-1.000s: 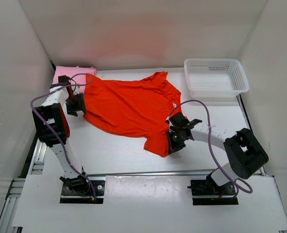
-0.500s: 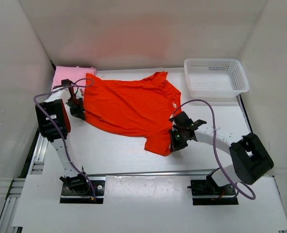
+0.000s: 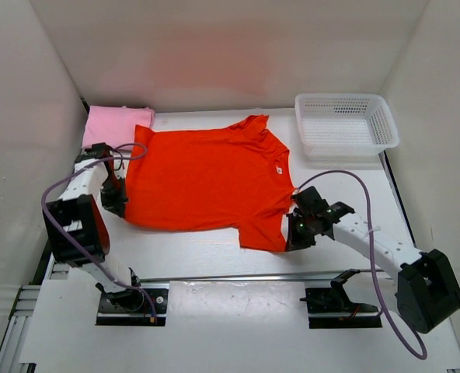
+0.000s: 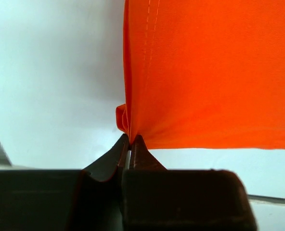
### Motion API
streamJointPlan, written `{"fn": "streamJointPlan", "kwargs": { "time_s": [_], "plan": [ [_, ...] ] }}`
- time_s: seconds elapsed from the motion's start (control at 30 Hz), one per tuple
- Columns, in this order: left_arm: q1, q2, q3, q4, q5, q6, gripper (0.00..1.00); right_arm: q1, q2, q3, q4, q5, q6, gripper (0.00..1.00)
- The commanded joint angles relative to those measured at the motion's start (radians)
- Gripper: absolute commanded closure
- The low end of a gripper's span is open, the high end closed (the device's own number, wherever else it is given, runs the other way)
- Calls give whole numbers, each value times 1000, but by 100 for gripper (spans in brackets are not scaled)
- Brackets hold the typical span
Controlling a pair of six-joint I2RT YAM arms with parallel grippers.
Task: Fold and stack the t-shirts
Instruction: Flatten out the tshirt
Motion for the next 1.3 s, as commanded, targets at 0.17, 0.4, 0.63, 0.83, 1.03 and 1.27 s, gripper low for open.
{"fn": "streamJointPlan", "kwargs": {
  "time_s": [0.17, 0.4, 0.63, 0.83, 1.03, 1.27],
  "plan": [
    [-3, -206, -191, -59, -204, 1, 89, 82, -105, -31, -194, 3, 61, 100],
    [-12, -246, -227, -49, -196, 1, 89, 251, -226, -45, -257, 39, 265, 100],
    [-12, -289, -258, -52, -187, 1, 89, 406, -213, 15, -135, 39, 466, 54],
    [7, -346, -311, -22, -184, 1, 84, 243, -240, 231, -286, 395, 372, 50],
    [-15, -369, -110, -66, -251, 1, 35, -110, 89, 404, -200, 246, 107, 76],
    [-285, -233, 427, -120, -394, 1, 24, -183, 286, 409, -64, 166, 5, 98]
  ]
}}
